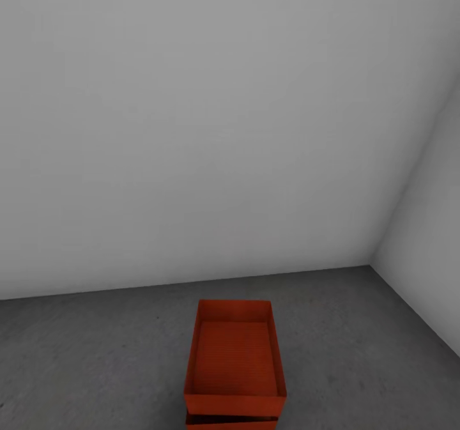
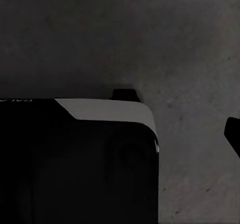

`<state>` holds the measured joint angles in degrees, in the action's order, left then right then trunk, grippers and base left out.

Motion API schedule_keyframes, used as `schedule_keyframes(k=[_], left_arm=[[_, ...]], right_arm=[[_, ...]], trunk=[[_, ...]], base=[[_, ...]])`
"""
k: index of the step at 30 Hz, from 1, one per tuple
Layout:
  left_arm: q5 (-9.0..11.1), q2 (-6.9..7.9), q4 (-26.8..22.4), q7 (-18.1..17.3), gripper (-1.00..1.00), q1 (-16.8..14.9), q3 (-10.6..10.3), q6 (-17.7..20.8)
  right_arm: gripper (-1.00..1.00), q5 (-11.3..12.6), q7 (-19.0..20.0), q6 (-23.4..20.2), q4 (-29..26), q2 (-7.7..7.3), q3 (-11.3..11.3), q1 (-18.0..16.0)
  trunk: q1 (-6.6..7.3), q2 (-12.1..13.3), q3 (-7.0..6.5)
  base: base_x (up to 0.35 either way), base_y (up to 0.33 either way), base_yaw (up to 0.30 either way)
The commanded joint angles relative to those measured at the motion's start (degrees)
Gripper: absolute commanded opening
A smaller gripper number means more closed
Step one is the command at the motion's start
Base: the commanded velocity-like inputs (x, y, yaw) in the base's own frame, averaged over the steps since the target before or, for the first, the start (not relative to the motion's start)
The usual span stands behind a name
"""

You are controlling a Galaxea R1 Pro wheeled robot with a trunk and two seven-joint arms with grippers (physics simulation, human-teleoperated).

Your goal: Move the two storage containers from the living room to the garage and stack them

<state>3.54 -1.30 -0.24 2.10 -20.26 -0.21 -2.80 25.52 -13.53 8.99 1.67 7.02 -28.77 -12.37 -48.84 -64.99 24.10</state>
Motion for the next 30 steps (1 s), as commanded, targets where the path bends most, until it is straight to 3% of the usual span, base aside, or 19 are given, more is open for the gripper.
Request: schedule_keyframes(k=[1, 30], left_arm=[[0.36, 0.0, 0.06, 0.14, 1.0, -0.04, -0.06, -0.24], [-0.03, 0.06, -0.02, 0.1, 1.0, -0.04, -0.26, -0.78]], right_arm=[[1.0, 0.52, -0.03, 0.31, 0.18, 0.02, -0.5, -0.06], [1.0, 0.32, -0.08, 0.28, 0.17, -0.34, -0.76, -0.1]], trunk=[[0.0, -0.04, 0.06], [0.0, -0.04, 0.06]], base=[[0.0, 0.0, 0.0], [0.0, 0.0, 0.0]])
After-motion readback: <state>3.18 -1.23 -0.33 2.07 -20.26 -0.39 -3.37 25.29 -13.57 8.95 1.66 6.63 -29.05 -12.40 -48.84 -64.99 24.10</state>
